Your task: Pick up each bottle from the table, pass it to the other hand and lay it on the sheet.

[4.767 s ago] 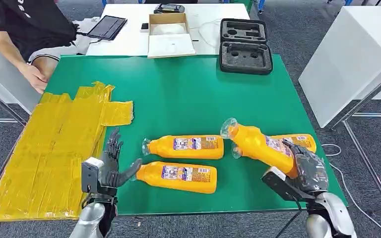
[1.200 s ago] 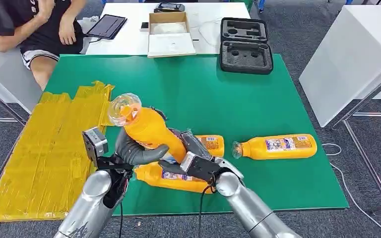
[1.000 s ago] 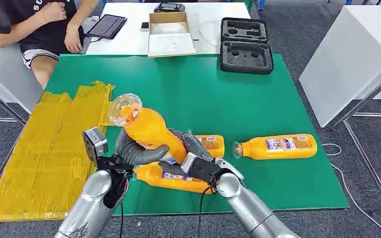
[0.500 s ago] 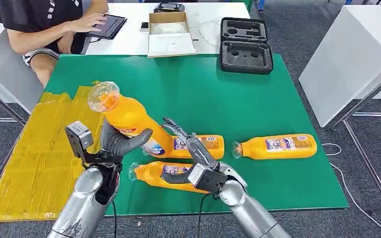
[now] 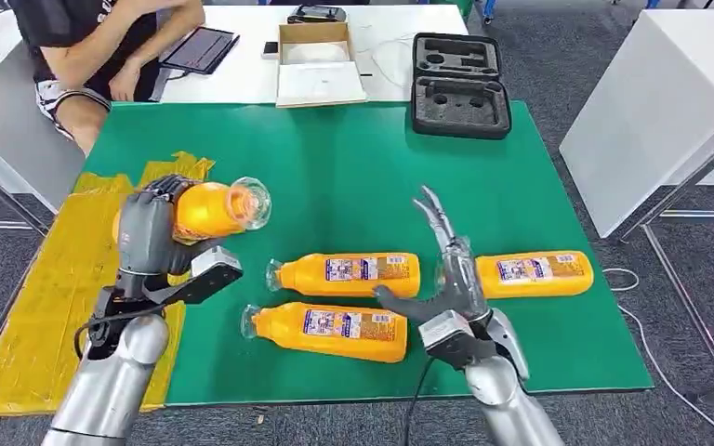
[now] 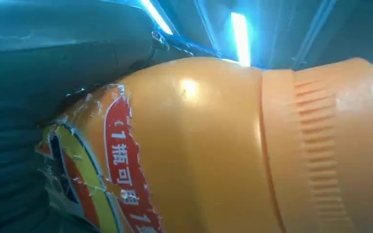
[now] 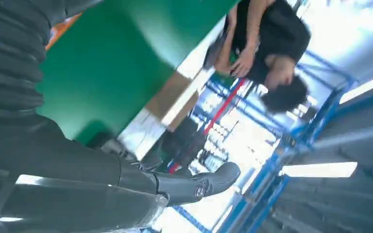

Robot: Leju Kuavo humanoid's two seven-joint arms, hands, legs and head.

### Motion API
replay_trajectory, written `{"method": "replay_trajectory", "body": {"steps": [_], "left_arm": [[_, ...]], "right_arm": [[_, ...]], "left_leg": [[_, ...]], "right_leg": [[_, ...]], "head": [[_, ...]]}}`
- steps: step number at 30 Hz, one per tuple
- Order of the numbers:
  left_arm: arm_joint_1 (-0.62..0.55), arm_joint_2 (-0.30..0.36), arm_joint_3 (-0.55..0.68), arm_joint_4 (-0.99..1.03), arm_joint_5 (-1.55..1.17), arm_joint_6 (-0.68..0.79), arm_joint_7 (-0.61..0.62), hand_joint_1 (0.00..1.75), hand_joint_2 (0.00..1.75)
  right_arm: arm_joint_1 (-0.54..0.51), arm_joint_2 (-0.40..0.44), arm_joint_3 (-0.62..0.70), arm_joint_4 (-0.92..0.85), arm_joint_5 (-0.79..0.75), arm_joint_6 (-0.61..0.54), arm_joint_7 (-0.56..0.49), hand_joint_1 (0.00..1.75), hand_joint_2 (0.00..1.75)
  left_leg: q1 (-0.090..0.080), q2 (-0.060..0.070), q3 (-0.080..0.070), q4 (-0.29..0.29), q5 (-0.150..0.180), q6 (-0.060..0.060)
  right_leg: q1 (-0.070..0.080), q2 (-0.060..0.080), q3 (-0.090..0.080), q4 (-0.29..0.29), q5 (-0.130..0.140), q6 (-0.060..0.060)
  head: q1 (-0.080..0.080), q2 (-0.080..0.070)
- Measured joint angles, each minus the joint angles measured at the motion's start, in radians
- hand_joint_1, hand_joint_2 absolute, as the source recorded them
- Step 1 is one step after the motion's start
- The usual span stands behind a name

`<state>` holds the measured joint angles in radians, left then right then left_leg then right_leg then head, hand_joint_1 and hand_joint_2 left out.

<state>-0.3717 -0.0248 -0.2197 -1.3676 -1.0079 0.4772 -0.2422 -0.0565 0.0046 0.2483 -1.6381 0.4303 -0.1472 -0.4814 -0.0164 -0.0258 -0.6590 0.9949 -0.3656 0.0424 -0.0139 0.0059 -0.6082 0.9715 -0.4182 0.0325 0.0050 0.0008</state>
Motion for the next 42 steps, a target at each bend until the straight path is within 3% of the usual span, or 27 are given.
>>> {"method": "replay_trajectory", "body": {"steps": [8,13,19,25,42], "left_arm": [[-0.063,0.058,0.009,0.053,-0.337,-0.038,0.126,1.75,1.75],[-0.144,0.142,-0.008,0.166,-0.539,-0.160,0.147,1.75,1.75],[-0.314,0.239,-0.103,0.441,-0.548,-0.314,0.058,1.75,1.75],[-0.445,0.282,-0.169,0.640,-0.529,-0.359,0.015,1.75,1.75],[-0.520,0.317,-0.221,0.811,-0.399,-0.467,-0.021,1.75,1.75]], "right_arm": [[0.035,-0.004,-0.079,-0.057,0.000,-0.032,0.014,0.00,1.75],[0.056,-0.003,-0.136,-0.074,-0.014,-0.038,0.008,0.00,1.75],[0.091,0.000,-0.217,-0.101,-0.020,-0.034,0.000,0.00,1.75],[0.101,0.011,-0.246,-0.110,-0.019,-0.028,0.002,0.00,1.75],[0.103,0.029,-0.259,-0.110,-0.014,-0.002,0.017,0.00,1.75]], "left_leg": [[0.000,0.000,0.000,0.000,0.001,0.000],[0.000,0.001,0.000,0.000,0.001,0.000],[0.001,0.000,0.000,0.000,0.001,0.000],[0.001,0.001,0.000,0.000,0.002,-0.001],[0.001,0.000,-0.001,0.000,0.002,-0.001]], "right_leg": [[0.000,0.000,0.000,0.000,0.000,0.000],[0.000,0.000,0.000,0.000,0.000,0.000],[0.000,0.000,0.000,0.000,0.000,0.000],[0.000,0.000,0.000,0.001,0.001,0.000],[0.000,0.000,0.000,0.001,0.001,0.000]], "head": [[0.000,0.000],[0.000,0.000],[0.000,0.000],[0.000,0.000],[0.000,0.000]]}}
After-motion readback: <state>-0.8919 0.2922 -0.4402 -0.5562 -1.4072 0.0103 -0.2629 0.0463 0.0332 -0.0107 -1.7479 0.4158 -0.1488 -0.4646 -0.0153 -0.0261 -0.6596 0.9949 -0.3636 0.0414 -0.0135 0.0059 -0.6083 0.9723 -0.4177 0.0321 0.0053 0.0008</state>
